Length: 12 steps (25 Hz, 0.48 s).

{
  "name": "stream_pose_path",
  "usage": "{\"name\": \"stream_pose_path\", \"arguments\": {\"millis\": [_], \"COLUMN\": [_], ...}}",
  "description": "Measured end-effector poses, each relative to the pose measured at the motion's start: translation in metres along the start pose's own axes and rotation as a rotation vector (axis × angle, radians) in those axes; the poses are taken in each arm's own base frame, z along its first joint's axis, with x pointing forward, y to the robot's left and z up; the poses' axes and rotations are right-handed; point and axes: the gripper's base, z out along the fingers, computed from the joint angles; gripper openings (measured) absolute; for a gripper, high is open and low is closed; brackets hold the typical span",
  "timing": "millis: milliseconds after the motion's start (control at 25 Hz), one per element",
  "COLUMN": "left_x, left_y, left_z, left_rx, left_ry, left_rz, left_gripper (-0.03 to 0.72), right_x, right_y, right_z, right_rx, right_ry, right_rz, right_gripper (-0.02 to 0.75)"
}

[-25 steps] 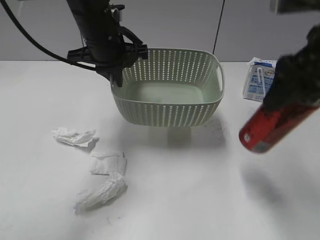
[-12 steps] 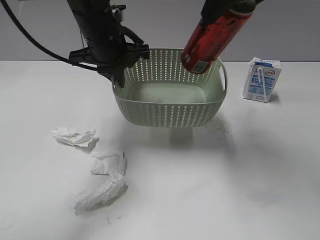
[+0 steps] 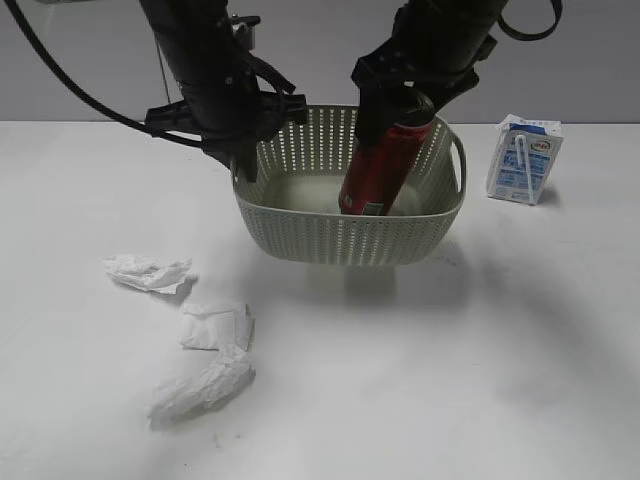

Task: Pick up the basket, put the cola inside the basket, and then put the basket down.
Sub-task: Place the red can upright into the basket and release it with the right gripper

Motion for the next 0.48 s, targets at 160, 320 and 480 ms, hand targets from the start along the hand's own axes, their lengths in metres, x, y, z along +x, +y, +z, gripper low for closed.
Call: {"name": "stream_pose_path", "arguments": {"millis": [160, 320, 480], "left_x": [0.0036, 0.0047, 0.0058], "left_y": [-0.0067, -0.0075, -0.0071], "left_z": [0.0013, 0.0015, 0.0014], "left_rx": [0.003, 0.002, -0.002], "left_ry": [0.006, 0.013, 0.025], "left_rz": [0.019, 0.021, 0.021], "left_gripper": [-0.003, -0.003, -0.003], "right_x": [-0.0014, -0.0011, -0.0011], "right_y": [0.0008, 0.0014, 0.0021], "right_z": [-0.0005, -0.0005, -0.001], "right_rx": [-0.008, -0.014, -0.022], "right_ry": [-0.013, -0.01, -0.008], "right_rz": [-0.001, 0.0, 0.001], "right_gripper": [0.504, 0.505, 0.578]}}
